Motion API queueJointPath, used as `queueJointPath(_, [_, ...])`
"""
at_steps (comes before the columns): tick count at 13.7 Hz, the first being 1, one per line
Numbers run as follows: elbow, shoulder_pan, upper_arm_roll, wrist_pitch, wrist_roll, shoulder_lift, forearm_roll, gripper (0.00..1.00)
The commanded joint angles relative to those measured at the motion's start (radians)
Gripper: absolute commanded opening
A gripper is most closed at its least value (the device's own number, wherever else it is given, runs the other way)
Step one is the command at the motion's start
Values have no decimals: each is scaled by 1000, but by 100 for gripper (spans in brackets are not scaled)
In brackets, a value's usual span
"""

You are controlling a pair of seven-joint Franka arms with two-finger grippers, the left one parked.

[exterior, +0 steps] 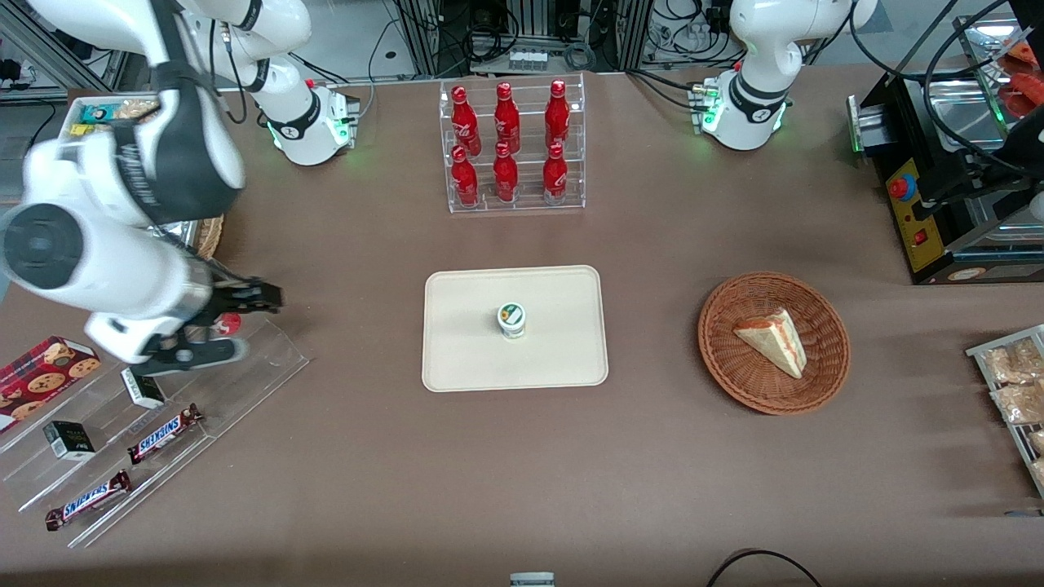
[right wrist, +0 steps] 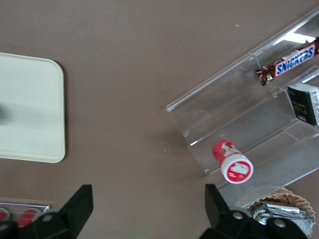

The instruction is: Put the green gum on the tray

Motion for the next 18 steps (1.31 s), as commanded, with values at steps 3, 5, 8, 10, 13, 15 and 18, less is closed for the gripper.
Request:
queueJointPath(3, [-155, -172, 128, 31, 1, -139, 17, 100])
queueJointPath(5, [-160, -232, 165, 69, -2, -160, 17, 100])
queueJointPath(8, [-158, -252, 177, 60, -2, -205, 23, 100])
queueJointPath(10, [-158, -251, 176, 7, 1, -240, 27, 100])
queueJointPath(13, [-158, -229, 173, -94, 13, -279, 37, 100])
queueJointPath(15, [-157, -196, 141, -108, 40, -298, 37, 100])
queueJointPath(18, [-155, -151, 91, -151, 116, -322, 37, 100])
